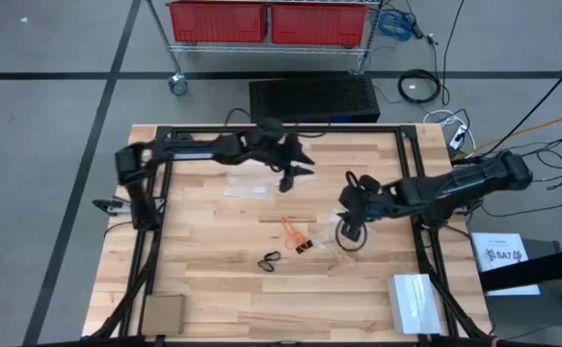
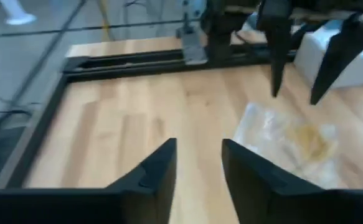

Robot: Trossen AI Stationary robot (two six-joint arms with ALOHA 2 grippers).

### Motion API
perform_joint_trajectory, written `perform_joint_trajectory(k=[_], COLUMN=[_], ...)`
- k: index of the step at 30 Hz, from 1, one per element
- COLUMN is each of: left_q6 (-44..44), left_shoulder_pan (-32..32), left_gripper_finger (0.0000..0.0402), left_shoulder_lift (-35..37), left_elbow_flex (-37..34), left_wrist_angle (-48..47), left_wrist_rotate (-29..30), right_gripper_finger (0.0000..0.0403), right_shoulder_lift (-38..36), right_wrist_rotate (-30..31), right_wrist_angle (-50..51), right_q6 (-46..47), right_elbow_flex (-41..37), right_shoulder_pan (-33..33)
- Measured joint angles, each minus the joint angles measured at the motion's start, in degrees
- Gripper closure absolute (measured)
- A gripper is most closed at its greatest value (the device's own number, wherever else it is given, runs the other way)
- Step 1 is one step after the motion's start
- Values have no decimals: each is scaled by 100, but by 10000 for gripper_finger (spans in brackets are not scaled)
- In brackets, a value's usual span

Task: Sort rubber bands
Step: Open the top right transparent zip lock bag

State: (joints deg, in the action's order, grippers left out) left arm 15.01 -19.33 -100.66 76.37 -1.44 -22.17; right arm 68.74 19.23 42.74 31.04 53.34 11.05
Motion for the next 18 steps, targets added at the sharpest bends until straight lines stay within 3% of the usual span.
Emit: perform_joint_trajectory(k=[7,13,18], left_q6=[-35,-256,-390], left_shoulder_pan=[-118,-130,-131], left_gripper_finger=[389,397,397], left_shoulder_lift=[1087,2220,3093], left_elbow_flex=[-1228,-2734,-3772], left_wrist_angle=[-55,623,1376], left_wrist_rotate=[399,1081,1276], right_gripper_finger=[277,327,301], right_shoulder_lift=[414,1387,2297], right_wrist_rotate=[-306,-280,-177], right_wrist_angle=[-1811,-2882,-3114], right_q6=[-1680,-3339,-3855], right_elbow_flex=[-586,-628,-333], right_shoulder_pan=[-914,-1430,-1772])
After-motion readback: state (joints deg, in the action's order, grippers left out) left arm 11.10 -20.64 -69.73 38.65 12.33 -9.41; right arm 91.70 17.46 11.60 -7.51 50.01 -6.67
